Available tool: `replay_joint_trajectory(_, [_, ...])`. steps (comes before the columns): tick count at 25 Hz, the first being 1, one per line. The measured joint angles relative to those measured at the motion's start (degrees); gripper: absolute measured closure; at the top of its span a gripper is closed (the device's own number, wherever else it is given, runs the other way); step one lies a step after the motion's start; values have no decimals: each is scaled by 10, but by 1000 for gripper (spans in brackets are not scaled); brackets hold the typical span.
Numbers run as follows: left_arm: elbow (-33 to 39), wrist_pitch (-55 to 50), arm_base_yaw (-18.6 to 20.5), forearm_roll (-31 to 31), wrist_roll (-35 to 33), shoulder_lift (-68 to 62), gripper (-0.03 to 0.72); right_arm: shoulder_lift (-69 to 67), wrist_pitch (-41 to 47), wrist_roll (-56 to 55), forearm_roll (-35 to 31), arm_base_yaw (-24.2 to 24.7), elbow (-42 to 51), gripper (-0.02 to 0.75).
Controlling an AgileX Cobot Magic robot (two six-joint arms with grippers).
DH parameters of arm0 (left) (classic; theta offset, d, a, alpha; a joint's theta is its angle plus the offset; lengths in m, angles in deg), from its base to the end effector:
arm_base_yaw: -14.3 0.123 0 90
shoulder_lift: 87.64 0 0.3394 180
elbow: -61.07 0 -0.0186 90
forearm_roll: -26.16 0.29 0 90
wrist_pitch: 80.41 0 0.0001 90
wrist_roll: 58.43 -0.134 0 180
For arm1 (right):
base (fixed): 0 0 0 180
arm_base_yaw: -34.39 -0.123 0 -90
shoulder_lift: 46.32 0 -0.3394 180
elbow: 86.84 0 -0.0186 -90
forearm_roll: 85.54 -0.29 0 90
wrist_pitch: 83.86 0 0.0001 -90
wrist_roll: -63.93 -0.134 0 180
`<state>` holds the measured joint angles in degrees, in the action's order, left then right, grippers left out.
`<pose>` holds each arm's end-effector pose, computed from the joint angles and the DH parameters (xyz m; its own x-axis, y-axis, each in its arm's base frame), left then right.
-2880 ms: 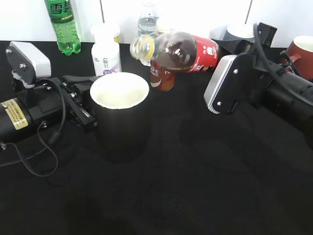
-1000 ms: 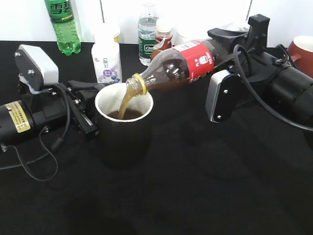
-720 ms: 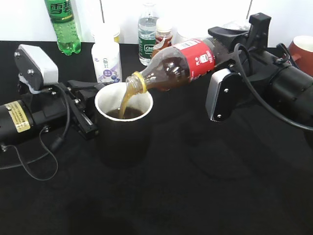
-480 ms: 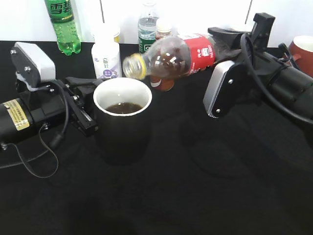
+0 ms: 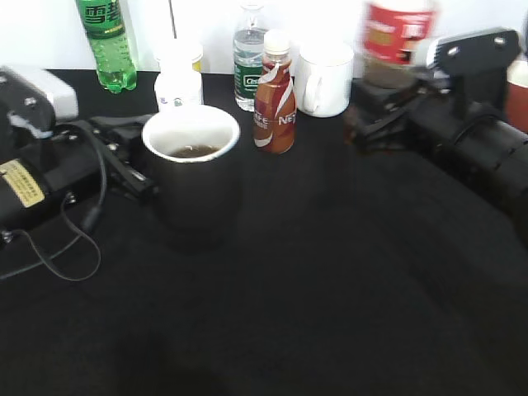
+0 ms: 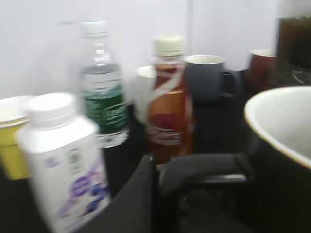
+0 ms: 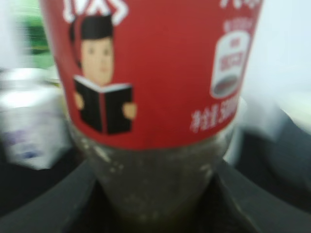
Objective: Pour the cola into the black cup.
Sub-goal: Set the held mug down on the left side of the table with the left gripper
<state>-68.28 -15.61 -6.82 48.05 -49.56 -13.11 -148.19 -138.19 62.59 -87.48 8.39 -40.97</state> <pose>0.3111 -0.1686 0.1857 -0.0394 0.0300 -0.9988 0.6541 0.7564 -0.0031 0.3378 0.1607 0.2117 -0.0715 0.0131 -0.9974 -0.4108 0.9108 0.0414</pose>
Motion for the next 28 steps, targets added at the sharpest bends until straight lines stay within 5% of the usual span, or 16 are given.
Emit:
replay_joint_trajectory(5, [42, 0, 1, -165, -77, 18, 654, -34, -52, -3, -50, 27, 0, 371])
replay_joint_trajectory(8, [42, 0, 40, -230, -89, 18, 654, -103, -121, 0, -82, 31, 0, 371])
replay_joint_trajectory(13, [23, 2, 142, -241, -89, -1, 654, -131, -124, 39, -85, 31, -12, 371])
replay_joint_trajectory(23, [-230, 0, 153, -241, -89, -242, 648, -131, -128, 44, -83, 31, -35, 371])
replay_joint_trajectory(25, [-234, 3, 153, -240, -83, -243, 587, -131, -129, 44, -82, 31, -35, 371])
replay_joint_trajectory(28, [-211, 10, 153, -238, -80, -237, 391, -131, -129, 45, -82, 31, -35, 371])
